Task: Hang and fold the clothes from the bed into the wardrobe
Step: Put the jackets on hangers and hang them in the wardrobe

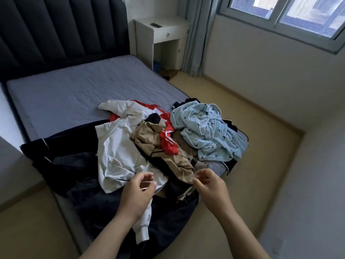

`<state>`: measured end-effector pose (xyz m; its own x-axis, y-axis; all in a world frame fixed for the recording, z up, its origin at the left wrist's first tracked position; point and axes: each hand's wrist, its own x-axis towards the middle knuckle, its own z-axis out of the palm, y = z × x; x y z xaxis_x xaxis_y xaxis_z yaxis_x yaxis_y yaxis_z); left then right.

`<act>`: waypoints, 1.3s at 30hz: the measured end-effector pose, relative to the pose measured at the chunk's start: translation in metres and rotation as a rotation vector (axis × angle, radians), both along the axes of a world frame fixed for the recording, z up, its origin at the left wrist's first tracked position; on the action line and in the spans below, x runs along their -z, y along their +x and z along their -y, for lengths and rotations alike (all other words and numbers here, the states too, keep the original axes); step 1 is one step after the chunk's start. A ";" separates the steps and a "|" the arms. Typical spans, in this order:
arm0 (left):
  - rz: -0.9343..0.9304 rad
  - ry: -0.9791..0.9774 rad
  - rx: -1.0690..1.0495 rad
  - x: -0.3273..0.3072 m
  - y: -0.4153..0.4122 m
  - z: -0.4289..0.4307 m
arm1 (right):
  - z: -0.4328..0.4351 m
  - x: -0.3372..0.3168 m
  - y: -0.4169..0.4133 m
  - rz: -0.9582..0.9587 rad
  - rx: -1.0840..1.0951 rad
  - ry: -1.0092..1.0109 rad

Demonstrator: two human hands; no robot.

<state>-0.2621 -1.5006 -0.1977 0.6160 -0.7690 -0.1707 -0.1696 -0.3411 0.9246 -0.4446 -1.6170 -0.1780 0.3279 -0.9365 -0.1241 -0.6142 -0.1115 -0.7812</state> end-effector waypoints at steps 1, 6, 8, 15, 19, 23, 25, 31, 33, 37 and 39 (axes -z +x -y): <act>-0.002 0.002 -0.002 0.001 0.005 0.005 | 0.006 0.000 0.004 0.002 -0.003 -0.003; -0.014 0.009 -0.027 0.009 0.028 0.043 | 0.046 0.008 0.029 -0.007 -0.027 0.019; -0.017 0.018 -0.025 0.012 0.032 0.055 | 0.059 0.012 0.033 -0.014 -0.023 0.041; 0.001 0.066 -0.095 0.018 0.040 0.102 | 0.122 0.028 0.050 -0.050 -0.077 0.079; 0.056 0.064 -0.188 0.018 0.035 0.145 | 0.176 0.030 0.059 -0.027 -0.146 0.085; 0.016 0.075 -0.287 0.025 0.019 0.183 | 0.240 0.030 0.063 -0.057 -0.279 0.072; -0.009 0.088 -0.331 0.028 0.013 0.199 | 0.269 0.031 0.066 -0.079 -0.352 0.065; -0.018 0.114 -0.467 0.039 0.005 0.218 | 0.309 0.047 0.082 -0.179 -0.523 0.072; -0.028 0.119 -0.486 0.044 0.007 0.219 | 0.311 0.053 0.085 -0.182 -0.551 0.060; -0.051 0.131 -0.528 0.065 0.031 0.215 | 0.310 0.074 0.107 -0.220 -0.592 0.066; -0.048 0.145 -0.544 0.076 0.041 0.215 | 0.313 0.084 0.117 -0.237 -0.606 0.076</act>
<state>-0.2215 -1.7156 -0.2737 0.9061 -0.3093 -0.2887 0.1077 -0.4914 0.8643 -0.3277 -1.9296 -0.2620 0.7503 -0.5806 -0.3160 -0.6164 -0.4417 -0.6519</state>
